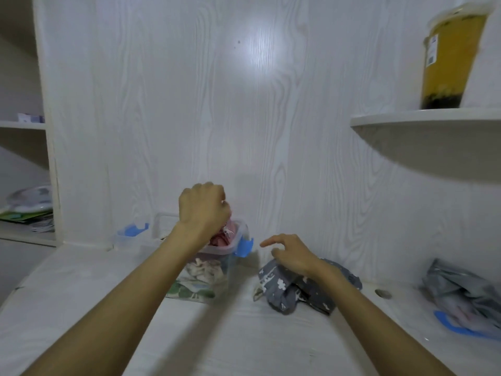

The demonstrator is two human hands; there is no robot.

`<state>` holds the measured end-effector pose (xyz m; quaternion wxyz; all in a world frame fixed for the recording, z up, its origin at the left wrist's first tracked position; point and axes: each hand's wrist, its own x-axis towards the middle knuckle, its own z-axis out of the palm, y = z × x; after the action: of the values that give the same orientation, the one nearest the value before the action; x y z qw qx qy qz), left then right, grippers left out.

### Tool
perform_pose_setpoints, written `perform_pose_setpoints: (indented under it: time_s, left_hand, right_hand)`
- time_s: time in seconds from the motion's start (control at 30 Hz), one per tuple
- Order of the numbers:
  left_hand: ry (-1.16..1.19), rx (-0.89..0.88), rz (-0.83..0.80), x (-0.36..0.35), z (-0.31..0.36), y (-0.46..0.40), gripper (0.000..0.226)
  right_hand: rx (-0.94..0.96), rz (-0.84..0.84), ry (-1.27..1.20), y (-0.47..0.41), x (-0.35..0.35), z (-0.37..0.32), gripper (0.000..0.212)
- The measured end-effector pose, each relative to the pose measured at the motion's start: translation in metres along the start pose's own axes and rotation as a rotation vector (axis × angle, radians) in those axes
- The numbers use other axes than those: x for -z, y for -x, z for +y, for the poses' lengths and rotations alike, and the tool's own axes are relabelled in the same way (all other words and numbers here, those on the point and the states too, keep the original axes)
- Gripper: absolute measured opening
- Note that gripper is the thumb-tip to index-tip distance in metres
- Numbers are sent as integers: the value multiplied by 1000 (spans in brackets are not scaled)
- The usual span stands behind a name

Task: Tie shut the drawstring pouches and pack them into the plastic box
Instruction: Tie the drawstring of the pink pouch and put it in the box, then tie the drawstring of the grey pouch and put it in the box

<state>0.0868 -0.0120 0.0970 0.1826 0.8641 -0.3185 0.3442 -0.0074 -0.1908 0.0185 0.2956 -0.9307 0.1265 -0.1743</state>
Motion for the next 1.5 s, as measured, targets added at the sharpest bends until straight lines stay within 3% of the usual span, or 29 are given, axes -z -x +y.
perform_pose_setpoints:
  time_s: [0.07, 0.1, 0.17, 0.2, 0.27, 0.33, 0.47, 0.53, 0.57, 0.67, 0.7, 0.8, 0.87, 0.97, 1.07, 1.1, 1.2, 1.23, 1.3, 1.4, 1.5]
  left_hand:
    - [130, -22, 3, -7, 23, 12, 25]
    - [186, -51, -76, -17, 37, 19, 25]
    - [374, -75, -399, -47, 55, 30, 27]
    - [476, -62, -619, -64, 65, 36, 31]
    - [487, -83, -861, -88, 74, 46, 44]
    - [472, -59, -885, -105, 74, 55, 60]
    - [588, 41, -994, -131, 80, 67, 91]
    - [754, 57, -975, -143, 89, 67, 93]
    - [827, 46, -951, -148, 94, 65, 83]
    - [913, 28, -901, -153, 111, 56, 16]
    - [941, 48, -868, -152, 116, 51, 6]
    - [981, 150, -737, -146, 117, 38, 20]
    - [926, 152, -620, -135, 116, 31, 19]
    - [896, 111, -504, -114, 115, 23, 20]
    - [871, 95, -466, -100, 112, 20, 20]
    - [855, 89, -429, -98, 111, 20, 25]
    - [894, 80, -396, -93, 106, 21, 16]
    - [954, 86, -412, -90, 104, 21, 9]
    - [1092, 105, -424, -88, 99, 18, 17]
    - [1223, 171, -398, -93, 100, 13, 23]
    - [1163, 276, -304, -100, 110, 15, 12]
  right_hand:
    - [-39, -116, 54, 13, 3, 18, 47]
    - [-39, -157, 141, 20, 2, 28, 56]
    - [-47, -188, 357, 28, -8, 48, 68]
    - [-68, -145, 402, 32, -11, 62, 62]
    - [-91, 24, 304, 41, -12, 86, 38]
    - [-105, 105, 65, 53, -4, 102, 34]
    - [-204, 81, -269, 68, 33, 101, 36]
    - [-216, 85, -324, 67, 51, 97, 34]
    - [-218, 109, -331, 65, 59, 94, 33]
    - [-215, 252, -298, 62, 78, 96, 24]
    - [-228, 264, -253, 63, 86, 99, 24]
    - [-241, 186, -97, 74, 107, 96, 42]
    - [-146, 229, -76, 82, 121, 82, 52]
    - [-46, 210, -100, 96, 129, 41, 28]
    - [-215, -36, 144, 100, 103, 9, 77]
    - [-254, -67, 230, 97, 90, 4, 83]
    - [-261, 60, 384, 84, 64, 12, 57]
    - [-271, 119, 367, 81, 64, 16, 43]
    - [-306, 179, 225, 79, 77, 28, 25]
    - [-304, 161, 1, 88, 103, 37, 13]
    - [-311, 259, 18, 98, 119, 45, 5]
